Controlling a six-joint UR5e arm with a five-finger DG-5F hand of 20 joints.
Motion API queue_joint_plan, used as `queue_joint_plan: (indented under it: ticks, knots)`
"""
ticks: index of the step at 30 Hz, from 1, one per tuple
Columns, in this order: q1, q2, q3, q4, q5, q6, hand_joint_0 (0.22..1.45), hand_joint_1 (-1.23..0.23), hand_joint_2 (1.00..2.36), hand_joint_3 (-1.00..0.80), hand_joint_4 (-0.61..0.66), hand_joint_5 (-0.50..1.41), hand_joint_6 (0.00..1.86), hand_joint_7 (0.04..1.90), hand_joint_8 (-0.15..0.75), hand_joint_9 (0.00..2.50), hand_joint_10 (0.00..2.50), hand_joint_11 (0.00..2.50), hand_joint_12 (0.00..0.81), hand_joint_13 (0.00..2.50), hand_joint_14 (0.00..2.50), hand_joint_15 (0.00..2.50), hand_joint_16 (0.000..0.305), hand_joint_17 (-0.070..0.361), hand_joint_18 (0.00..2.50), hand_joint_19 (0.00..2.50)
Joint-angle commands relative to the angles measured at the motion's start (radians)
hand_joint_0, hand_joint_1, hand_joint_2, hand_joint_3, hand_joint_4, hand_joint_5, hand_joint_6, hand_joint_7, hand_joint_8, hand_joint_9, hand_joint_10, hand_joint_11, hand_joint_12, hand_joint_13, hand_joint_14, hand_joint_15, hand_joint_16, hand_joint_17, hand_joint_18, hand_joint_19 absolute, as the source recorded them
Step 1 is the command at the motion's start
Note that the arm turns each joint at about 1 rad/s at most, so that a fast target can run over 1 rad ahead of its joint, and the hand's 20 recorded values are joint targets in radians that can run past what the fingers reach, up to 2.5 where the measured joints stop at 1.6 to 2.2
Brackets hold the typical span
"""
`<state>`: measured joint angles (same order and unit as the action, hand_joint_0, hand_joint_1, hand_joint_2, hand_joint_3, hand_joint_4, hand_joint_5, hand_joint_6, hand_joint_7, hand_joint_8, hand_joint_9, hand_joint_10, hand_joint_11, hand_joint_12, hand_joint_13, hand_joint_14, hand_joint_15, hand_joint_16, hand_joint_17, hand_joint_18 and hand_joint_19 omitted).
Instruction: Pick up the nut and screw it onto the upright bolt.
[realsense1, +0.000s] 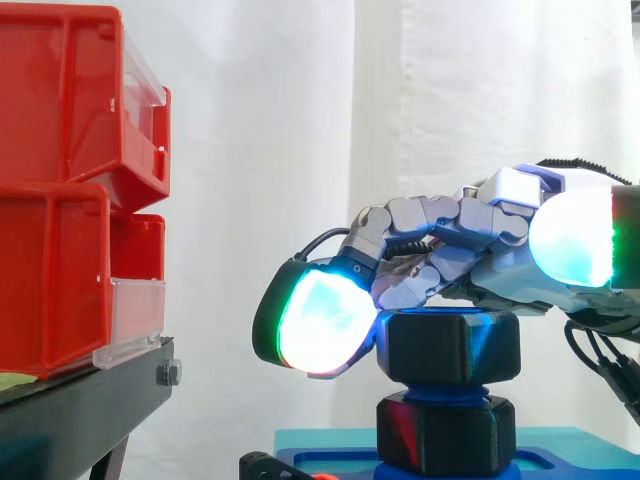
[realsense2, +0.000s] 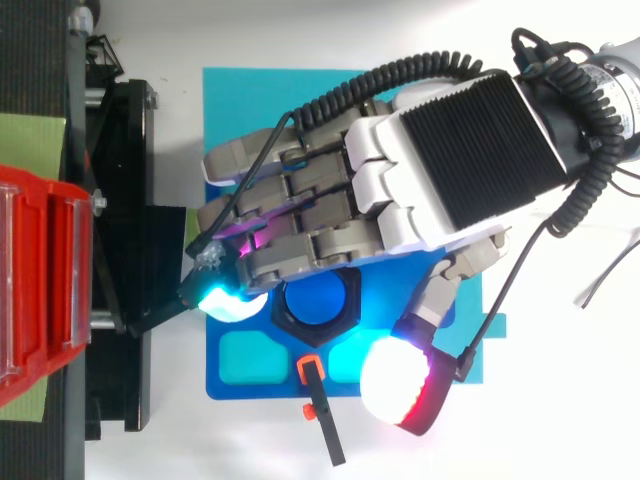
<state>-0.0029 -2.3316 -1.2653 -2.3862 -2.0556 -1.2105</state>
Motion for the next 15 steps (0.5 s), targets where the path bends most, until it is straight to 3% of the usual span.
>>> queue_joint_plan:
  ticks: [1, 15]
  knots:
    - [0.000, 0.000, 0.000, 0.005, -0.002, 0.000, 0.47, -0.09, 1.00, -0.50, 0.25, -0.06, 0.50, 1.07, 0.226, 0.77, 0.00, 0.00, 0.252, 0.56, 0.00, 0.00, 0.030, 0.067, 0.24, 0.00]
    - [-0.012, 0.000, 0.000, 0.056, -0.002, 0.015, 0.48, -0.10, 1.00, -0.50, 0.22, -0.04, 0.50, 1.30, 0.234, 0.78, 0.00, 0.00, 0.248, 0.58, 0.00, 0.00, 0.029, 0.065, 0.27, 0.00]
